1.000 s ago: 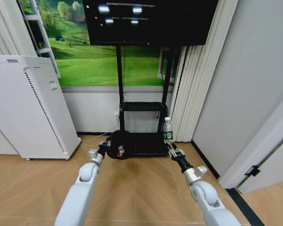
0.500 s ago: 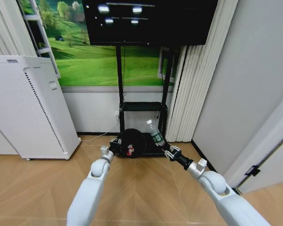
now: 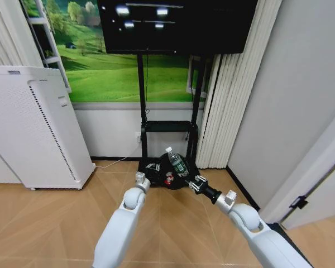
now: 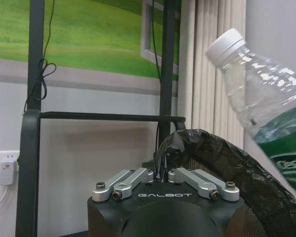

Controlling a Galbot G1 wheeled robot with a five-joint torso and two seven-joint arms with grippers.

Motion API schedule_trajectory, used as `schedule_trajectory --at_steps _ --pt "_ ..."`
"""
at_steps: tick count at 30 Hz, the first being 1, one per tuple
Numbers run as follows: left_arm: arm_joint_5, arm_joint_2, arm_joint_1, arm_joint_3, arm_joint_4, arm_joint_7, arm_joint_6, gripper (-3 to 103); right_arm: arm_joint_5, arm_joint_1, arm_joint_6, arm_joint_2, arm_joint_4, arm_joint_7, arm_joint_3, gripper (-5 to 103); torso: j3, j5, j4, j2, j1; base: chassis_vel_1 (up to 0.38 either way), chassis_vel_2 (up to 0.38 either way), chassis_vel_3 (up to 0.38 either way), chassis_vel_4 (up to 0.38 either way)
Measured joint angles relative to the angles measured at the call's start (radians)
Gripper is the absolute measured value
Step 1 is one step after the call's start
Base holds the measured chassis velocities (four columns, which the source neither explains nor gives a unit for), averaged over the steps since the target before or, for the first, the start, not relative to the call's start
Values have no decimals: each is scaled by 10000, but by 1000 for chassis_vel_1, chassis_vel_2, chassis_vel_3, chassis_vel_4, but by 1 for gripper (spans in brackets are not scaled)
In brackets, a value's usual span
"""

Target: Pick up the trash bin and place the garbage on the floor into it.

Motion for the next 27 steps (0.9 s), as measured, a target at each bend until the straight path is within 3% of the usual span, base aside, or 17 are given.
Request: schedule_trajectory --at_steps 2,8,15,22,25,27 --pt "5 3 11 26 -11 -3 6 7 -133 0 0 18 -6 83 -48 28 0 0 0 0 0 0 0 0 0" --pt "6 9 12 54 -26 -10 14 7 -848 44 17 172 -8 530 -347 41 0 -1 1 0 0 0 0 0 0" --pt "-31 19 40 39 -119 -12 21 7 -1074 70 -65 209 46 921 -466 74 0 -2 0 0 0 0 0 0 0" --pt "-70 54 60 1 -183 -3 23 7 -1062 37 -193 207 47 1172 -394 95 0 -1 0 0 0 0 0 0 0" --pt "-92 81 108 -48 -252 -3 35 7 -849 36 -312 272 113 1661 -331 100 0 -2 0 0 0 0 0 0 0" --pt "-172 191 285 -149 -478 -26 116 7 -269 41 -670 452 400 2672 -122 100 0 -2 -1 0 0 0 0 0 0"
